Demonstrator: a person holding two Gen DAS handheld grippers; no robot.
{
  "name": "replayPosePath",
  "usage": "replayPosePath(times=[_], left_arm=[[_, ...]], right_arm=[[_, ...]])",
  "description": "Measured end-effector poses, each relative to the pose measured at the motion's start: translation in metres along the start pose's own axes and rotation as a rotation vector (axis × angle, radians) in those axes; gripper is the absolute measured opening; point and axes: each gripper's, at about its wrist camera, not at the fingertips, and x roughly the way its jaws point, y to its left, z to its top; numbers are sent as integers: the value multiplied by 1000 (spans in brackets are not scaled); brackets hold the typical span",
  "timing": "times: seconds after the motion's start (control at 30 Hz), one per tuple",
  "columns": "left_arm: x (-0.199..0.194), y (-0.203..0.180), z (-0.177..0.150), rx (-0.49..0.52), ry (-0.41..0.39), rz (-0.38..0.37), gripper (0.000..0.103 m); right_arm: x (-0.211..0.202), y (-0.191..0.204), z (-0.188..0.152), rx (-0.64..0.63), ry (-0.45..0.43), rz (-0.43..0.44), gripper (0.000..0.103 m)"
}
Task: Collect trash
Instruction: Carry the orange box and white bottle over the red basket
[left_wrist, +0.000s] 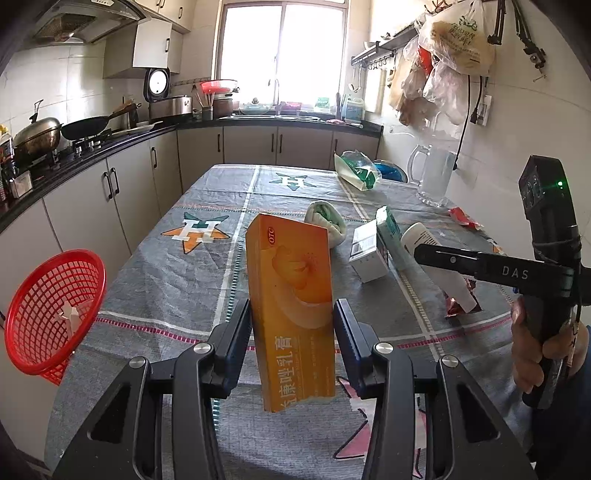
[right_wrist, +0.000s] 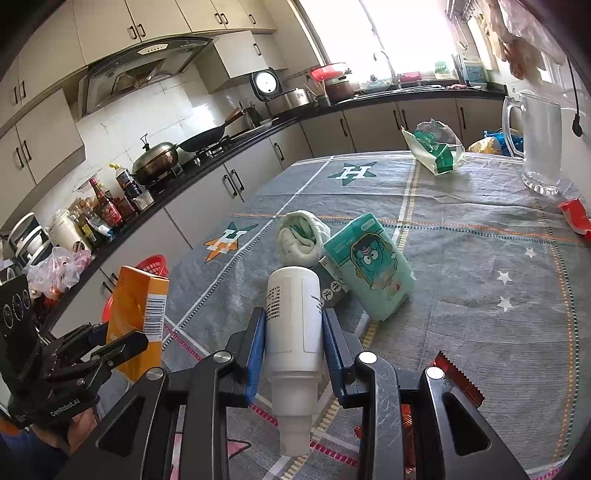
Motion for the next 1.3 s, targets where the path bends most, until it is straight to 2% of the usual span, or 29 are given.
replayPosePath(times=[0.47, 0.8, 0.97, 1.3], left_arm=[[-6, 2, 0, 1, -17, 27, 44], [-19, 19, 7, -26, -47, 30, 44], [-25, 31, 9, -49, -60, 33, 44], [-43, 70, 12, -117, -102, 65, 44]], right_arm=[[0, -4, 0, 16, -6, 16, 33], [7, -2, 0, 52, 18, 23, 33], [11, 11, -2, 75, 39, 62, 33], [28, 64, 2, 51, 88, 119, 33]])
